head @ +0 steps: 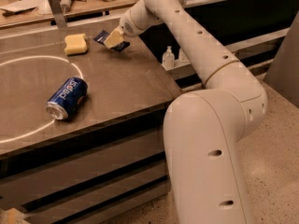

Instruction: Move rxbar blueberry near sponge

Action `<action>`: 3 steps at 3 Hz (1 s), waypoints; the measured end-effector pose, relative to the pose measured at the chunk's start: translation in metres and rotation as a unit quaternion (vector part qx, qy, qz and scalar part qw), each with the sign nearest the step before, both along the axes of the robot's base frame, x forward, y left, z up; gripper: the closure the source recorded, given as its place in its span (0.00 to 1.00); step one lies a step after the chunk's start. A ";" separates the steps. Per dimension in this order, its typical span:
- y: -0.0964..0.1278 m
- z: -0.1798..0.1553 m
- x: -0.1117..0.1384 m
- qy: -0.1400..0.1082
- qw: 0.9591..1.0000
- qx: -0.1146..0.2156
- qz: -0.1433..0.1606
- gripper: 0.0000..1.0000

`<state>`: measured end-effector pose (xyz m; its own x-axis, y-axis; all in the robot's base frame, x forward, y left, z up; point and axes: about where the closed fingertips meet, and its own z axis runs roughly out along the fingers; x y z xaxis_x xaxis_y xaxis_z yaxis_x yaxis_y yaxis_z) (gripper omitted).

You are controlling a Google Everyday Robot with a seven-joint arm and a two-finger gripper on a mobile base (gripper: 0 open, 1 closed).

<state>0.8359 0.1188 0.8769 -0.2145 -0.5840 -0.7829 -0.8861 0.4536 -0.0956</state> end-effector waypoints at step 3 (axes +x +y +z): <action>0.035 -0.011 0.020 -0.029 0.998 0.010 0.048 1.00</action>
Offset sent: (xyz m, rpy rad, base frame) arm 0.0363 0.0269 0.0006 0.0342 -0.0775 0.0938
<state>0.8561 0.1539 0.8657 -0.1132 -0.5845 -0.8035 -0.9187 0.3695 -0.1394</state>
